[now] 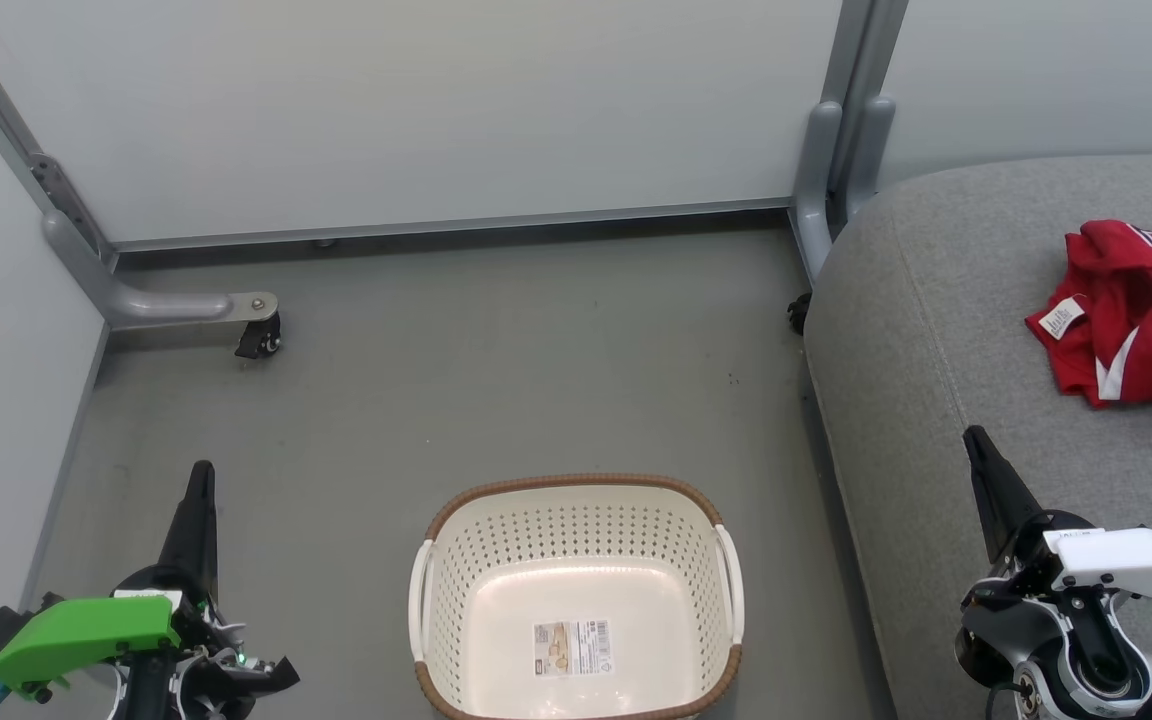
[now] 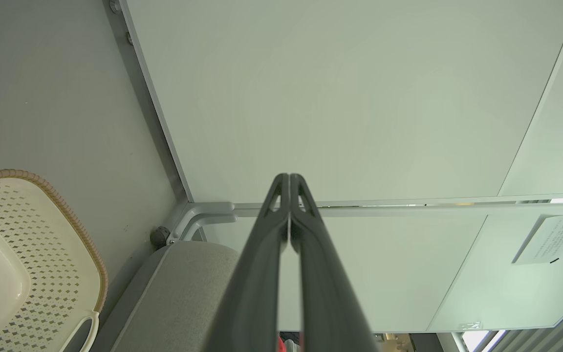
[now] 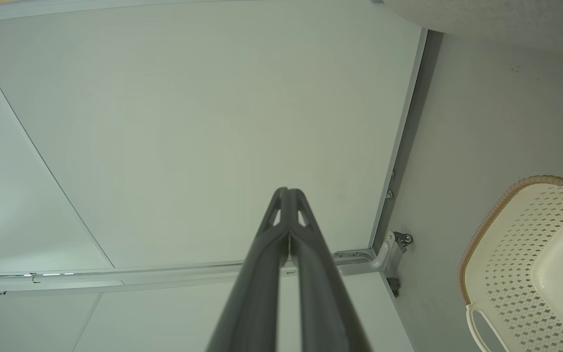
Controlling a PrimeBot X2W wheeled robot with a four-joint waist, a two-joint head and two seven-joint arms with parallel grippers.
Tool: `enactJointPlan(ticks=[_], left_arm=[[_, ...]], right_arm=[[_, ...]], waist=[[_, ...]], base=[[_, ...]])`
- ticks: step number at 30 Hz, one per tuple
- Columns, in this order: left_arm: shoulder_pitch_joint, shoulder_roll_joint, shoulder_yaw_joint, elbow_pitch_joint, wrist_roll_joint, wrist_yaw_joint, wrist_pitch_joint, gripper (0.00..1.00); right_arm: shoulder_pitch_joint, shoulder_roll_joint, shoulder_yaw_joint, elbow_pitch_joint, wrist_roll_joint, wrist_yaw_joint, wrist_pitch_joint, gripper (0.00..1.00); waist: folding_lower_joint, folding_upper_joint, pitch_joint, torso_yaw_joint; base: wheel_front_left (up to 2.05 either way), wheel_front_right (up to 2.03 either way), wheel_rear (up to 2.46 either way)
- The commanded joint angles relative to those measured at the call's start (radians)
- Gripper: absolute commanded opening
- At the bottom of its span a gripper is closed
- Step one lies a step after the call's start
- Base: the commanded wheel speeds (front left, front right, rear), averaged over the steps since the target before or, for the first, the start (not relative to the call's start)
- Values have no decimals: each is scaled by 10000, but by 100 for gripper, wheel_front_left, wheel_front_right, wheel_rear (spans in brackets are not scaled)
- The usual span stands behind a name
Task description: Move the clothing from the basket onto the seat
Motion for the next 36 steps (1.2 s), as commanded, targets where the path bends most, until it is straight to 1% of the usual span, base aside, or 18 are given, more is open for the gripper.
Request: enactJointPlan(ticks=[1, 36], left_arm=[[-176, 22, 56, 17, 57, -48, 25, 0], [-183, -15, 108, 14, 109, -46, 63, 0]], right_arm=[[-64, -9, -15, 21, -62, 7, 40, 0], [-70, 16, -59, 24, -100, 7, 78, 0]], waist=[[0, -1, 0, 0], [0, -1, 0, 0]], base=[[0, 0, 0], [0, 0, 0]])
